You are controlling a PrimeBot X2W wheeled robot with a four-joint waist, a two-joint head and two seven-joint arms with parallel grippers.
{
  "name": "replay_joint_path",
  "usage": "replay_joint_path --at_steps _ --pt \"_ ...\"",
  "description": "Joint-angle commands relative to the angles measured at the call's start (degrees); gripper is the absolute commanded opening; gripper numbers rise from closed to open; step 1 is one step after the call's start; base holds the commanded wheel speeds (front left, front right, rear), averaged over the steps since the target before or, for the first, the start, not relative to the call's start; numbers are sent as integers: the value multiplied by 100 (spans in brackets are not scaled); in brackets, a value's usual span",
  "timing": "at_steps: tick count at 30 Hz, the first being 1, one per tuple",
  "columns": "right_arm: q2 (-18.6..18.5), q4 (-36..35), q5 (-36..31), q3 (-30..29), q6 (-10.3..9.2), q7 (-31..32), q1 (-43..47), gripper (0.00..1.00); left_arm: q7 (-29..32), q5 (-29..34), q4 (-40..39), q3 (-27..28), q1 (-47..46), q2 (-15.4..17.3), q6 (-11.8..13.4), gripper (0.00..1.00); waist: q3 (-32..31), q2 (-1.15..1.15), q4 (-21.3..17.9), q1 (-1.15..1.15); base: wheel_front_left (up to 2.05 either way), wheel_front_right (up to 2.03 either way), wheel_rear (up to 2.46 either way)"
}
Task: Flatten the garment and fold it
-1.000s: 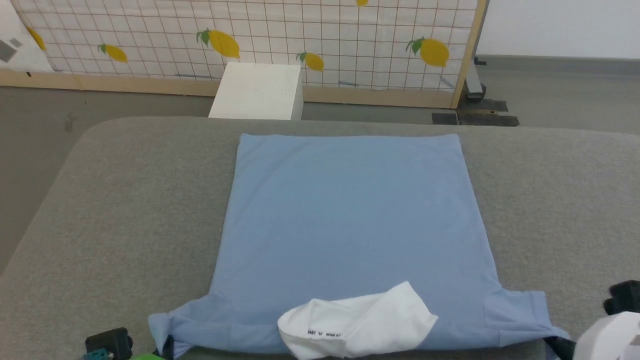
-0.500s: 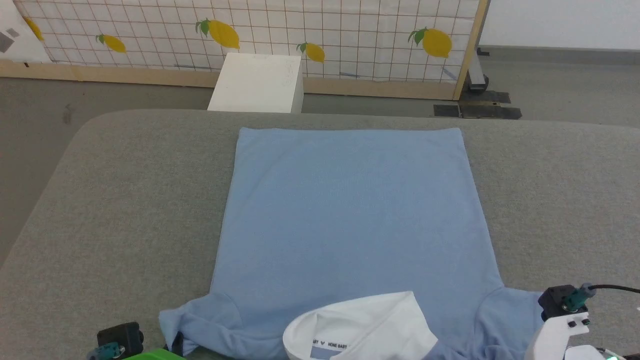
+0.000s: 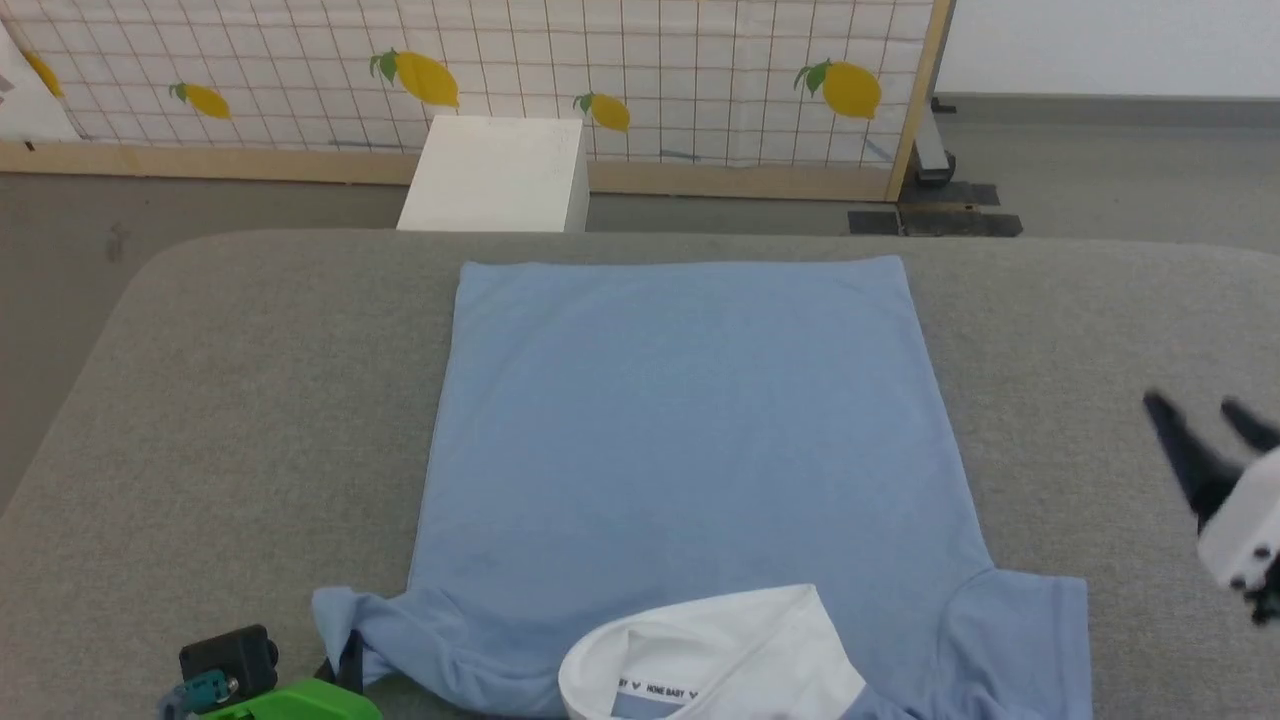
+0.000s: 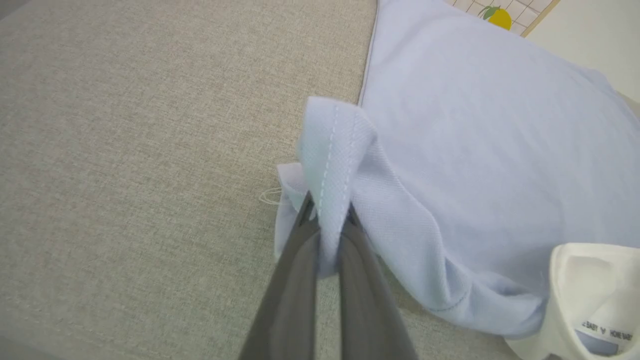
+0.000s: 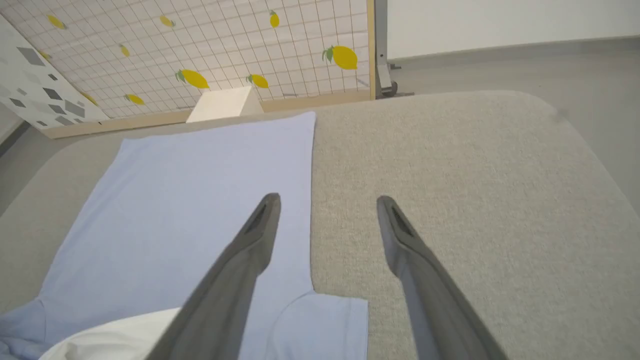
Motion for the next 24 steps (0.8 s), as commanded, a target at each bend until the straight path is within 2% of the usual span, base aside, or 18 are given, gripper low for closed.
replay_joint_path --at_steps 1,5,8,14,20,24 --pt "56 113 -101 -32 -8 -248 -298 100 -32 -42 -78 12 35 14 24 0 168 0 32 1 0 0 0" --pt "140 707 -342 -55 -8 -708 -1119 100 -43 -25 -294 -29 -86 24 -6 0 596 0 129 1 0 0 0" --pt "-47 1306 -750 129 -8 -951 -1755 100 -71 -37 -446 -62 -205 -18 -22 0 1000 0 239 1 0 0 0" --pt "-85 2516 -1224 53 -8 -1072 -3213 100 -100 -78 -762 -126 -413 -142 -14 0 1994 0 552 1 0 0 0" --pt "-258 3458 -1899 35 -8 -595 -4467 100 -95 -1 -1028 -214 -650 -156 -6 0 2821 0 935 1 0 0 0" --pt "-446 3873 -2329 201 -8 65 -5002 100 -86 13 -1253 -268 -697 -204 30 0 3227 0 1167 1 0 0 0"
